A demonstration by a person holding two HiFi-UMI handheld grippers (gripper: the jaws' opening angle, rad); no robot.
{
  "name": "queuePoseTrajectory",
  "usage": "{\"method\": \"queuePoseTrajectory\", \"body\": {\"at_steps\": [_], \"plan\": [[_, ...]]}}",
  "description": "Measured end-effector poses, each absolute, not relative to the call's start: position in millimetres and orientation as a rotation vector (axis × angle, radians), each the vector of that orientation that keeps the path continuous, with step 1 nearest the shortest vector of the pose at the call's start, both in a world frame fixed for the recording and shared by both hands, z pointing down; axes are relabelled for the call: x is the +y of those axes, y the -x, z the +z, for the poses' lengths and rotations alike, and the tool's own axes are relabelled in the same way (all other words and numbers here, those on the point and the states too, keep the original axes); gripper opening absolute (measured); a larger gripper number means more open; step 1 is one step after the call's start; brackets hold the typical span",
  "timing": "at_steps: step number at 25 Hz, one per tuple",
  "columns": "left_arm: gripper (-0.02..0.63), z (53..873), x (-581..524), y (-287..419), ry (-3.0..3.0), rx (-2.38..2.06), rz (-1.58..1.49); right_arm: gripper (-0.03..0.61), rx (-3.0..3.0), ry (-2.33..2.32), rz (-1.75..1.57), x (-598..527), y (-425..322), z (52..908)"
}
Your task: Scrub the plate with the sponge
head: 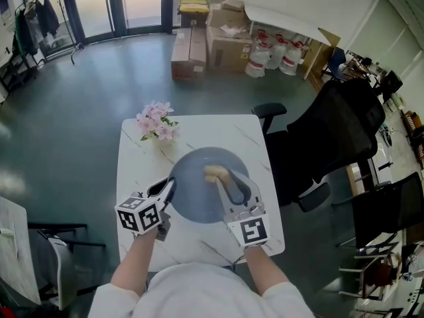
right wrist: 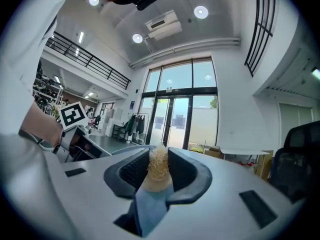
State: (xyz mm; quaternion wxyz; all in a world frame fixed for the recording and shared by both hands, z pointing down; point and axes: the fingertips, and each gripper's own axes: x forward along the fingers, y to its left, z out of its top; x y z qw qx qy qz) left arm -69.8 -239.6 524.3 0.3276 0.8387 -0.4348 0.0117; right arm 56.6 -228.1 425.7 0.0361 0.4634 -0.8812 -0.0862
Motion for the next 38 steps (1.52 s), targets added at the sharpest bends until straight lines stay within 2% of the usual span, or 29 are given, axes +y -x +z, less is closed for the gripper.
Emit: {"method": "queuePoseTrajectory", "body": {"at_steps": [5,10,21,26,31,38], "plan": [[0.044,523.5,-247.7,75.4,-2.177,-1.157,0.004,0.118,-2.585,-1.488,-0.217,-225.6,-93.8,446.9],[0.044,520.8,-257.1,83.8,-2.164,-1.187,-0.020,0.118,-2.545,-1.492,-0.123,-209.9,-100.8,471.3],[0.044,527.2,-247.0,81.0,-2.156,-1.184,0.004,0.118,-2.710,-1.190,-0.111,-180.2,-11.3,480.4],[0.043,534.0,-232.0,68.2,-2.169,-1.143,0.037,0.118,-2.732,-1.174,-0.192,-196.0,-2.1,459.5],[0.043,538.3,-223.1,60.4,-2.167,-1.110,0.036,0.118,-2.714,-1.296,-0.291,-221.2,-28.3,434.7],[0.044,538.2,-229.3,65.8,-2.153,-1.125,0.018,0.118,-2.516,-1.517,-0.231,-238.2,-101.7,447.3]]}}
